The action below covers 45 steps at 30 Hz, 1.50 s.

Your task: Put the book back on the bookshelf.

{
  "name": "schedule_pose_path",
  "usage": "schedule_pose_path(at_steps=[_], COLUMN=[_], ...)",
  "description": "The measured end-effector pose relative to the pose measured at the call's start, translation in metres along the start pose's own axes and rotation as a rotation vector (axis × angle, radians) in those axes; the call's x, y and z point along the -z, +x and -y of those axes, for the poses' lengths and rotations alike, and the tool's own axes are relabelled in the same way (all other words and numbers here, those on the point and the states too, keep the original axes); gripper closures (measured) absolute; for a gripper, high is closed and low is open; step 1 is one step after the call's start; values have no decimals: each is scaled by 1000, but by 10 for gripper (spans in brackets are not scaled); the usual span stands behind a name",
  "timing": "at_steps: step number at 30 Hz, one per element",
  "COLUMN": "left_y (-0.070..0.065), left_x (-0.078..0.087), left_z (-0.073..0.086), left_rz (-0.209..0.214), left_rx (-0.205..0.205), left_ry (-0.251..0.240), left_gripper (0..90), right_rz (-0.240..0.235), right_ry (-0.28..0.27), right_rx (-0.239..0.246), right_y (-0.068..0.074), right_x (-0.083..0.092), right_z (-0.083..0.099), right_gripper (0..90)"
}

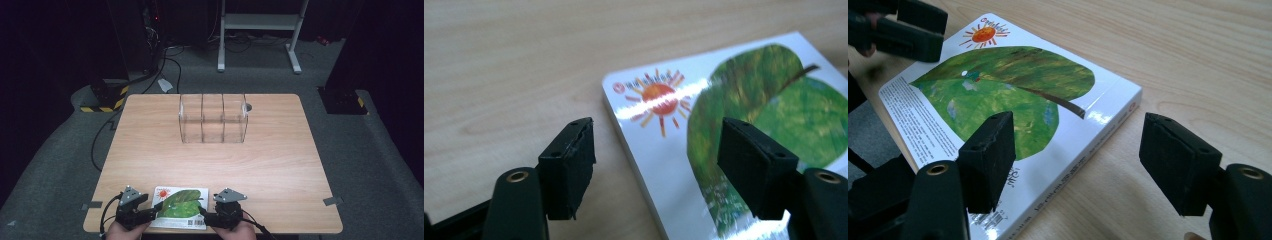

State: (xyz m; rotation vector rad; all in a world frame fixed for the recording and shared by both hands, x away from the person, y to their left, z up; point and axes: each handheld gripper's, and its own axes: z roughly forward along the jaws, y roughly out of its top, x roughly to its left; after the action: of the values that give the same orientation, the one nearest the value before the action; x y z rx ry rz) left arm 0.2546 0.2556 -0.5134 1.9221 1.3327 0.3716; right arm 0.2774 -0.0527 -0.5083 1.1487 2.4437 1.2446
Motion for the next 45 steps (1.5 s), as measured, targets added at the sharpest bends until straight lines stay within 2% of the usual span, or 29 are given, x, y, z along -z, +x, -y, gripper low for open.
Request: schedule_pose_path(at_steps=[1, 5, 7, 9, 11, 17, 23, 24, 36, 44, 45], left_y=[-1, -8, -9, -7, -8, -9, -12, -13, -22, -25, -26], left_x=[0, -2, -5, -7, -7, -9, -12, -14, -35, -47, -49], left_z=[1, 1, 3, 4, 4, 3, 2, 0, -16, -26, -27], left_rz=[0, 6, 6, 30, 19, 13, 25, 23, 22, 26, 29], left_rx=[-11, -13, -17, 7, 3, 6, 17, 5, 4, -17, -8], left_ry=[2, 3, 26, 14, 11, 8, -3, 0, -20, -23, -25], left_gripper=[307, 300, 301, 312, 318, 329, 363, 363, 370, 375, 377], right_rz=[-1, -15, -23, -31, -40, -10, 24, 33, 76, 92, 98], right_ry=[4, 22, 36, 48, 57, 46, 34, 33, 34, 37, 33], right_rx=[-6, -34, -31, -37, -42, -47, -45, -49, -90, -100, -95], right_y=[1, 4, 6, 8, 10, 12, 8, 6, -12, -25, -27], right_x=[-1, -6, -9, -13, -16, -17, -15, -14, -10, -9, -9], right_z=[0, 2, 4, 5, 7, 7, 6, 5, 2, -1, -1], right_gripper=[309, 310, 304, 300, 294, 305, 349, 354, 360, 361, 361])
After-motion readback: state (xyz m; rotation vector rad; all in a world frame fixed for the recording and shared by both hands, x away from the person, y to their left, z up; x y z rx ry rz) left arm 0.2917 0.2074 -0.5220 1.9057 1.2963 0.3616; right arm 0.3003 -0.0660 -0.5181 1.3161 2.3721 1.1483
